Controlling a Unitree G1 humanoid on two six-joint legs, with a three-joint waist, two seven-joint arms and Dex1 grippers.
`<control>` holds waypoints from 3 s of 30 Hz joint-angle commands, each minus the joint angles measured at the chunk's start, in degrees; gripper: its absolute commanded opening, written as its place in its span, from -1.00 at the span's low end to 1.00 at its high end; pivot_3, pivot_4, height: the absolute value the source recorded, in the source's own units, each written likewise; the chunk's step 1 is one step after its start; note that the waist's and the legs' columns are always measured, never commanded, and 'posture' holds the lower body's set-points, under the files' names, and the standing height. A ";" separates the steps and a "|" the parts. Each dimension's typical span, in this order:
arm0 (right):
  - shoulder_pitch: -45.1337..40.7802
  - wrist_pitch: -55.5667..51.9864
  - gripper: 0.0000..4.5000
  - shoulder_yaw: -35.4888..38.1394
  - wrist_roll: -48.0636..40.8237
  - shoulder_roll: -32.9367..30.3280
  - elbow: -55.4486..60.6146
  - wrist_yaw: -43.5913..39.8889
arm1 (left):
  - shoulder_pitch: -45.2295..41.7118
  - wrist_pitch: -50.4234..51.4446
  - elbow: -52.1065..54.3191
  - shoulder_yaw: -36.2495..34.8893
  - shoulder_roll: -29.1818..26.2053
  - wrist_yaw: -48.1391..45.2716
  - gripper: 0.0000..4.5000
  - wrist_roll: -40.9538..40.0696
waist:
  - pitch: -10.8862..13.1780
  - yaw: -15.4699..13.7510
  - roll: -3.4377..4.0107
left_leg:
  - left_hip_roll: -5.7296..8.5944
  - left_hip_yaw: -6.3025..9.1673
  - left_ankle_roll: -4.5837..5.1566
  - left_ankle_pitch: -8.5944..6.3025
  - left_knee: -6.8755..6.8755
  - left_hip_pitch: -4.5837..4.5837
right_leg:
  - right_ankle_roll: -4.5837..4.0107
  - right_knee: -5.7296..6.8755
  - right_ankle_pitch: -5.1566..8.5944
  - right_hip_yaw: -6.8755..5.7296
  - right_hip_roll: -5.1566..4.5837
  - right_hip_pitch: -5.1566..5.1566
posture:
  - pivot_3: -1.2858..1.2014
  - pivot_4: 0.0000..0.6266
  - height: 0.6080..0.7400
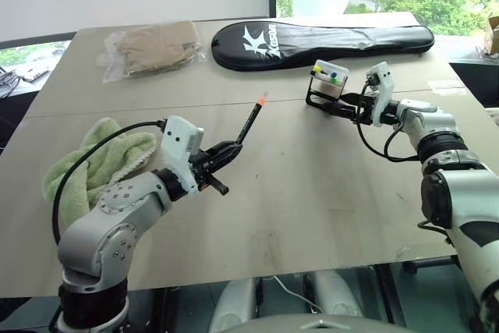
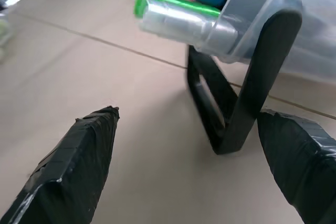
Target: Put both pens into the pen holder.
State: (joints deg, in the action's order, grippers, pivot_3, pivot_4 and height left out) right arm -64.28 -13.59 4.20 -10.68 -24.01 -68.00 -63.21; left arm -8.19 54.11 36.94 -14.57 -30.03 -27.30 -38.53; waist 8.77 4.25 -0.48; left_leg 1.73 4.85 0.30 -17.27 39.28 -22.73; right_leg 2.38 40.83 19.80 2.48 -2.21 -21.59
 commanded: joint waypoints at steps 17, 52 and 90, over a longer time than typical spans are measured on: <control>23.64 -29.90 1.00 2.48 -10.75 -0.51 55.41 5.84 | -0.17 -6.32 -0.30 0.90 -5.78 -5.17 -0.98 -1.21 | 0.01 -1.06 0.02 | 0.06 0.27 -0.02 0.00 0.00 -0.13 | 0.00 -0.05 0.00 -0.08 -0.12 -0.01 | 0.03 -0.52 1.00; 5.94 -39.24 -0.98 -0.51 -16.22 2.83 83.84 43.08 | -2.16 -21.15 -8.68 3.67 -2.98 -5.09 0.58 7.97 | 0.06 0.17 0.16 | 0.11 0.19 0.00 0.00 -0.20 0.01 | -0.01 0.03 0.00 -0.03 0.02 -0.19 | 0.03 -0.52 1.00; 6.89 -16.44 -0.39 -24.91 16.76 -2.91 64.17 28.34 | 0.75 -19.54 0.21 2.31 -4.16 -6.36 0.58 -3.48 | 0.05 -0.28 0.12 | 0.10 0.22 -0.01 0.00 -0.18 -0.05 | -0.01 -0.04 0.00 -0.04 -0.04 -0.17 | 0.03 -0.52 1.00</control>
State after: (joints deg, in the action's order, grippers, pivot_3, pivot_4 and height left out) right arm -55.41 -31.58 -21.14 4.92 -26.64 -4.69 -33.82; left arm -7.00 35.18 35.41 -11.26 -33.63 -33.85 -41.28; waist 8.83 3.97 -0.36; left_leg 1.83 5.07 0.29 -17.27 39.10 -22.78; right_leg 2.36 40.79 19.79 2.44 -2.25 -21.76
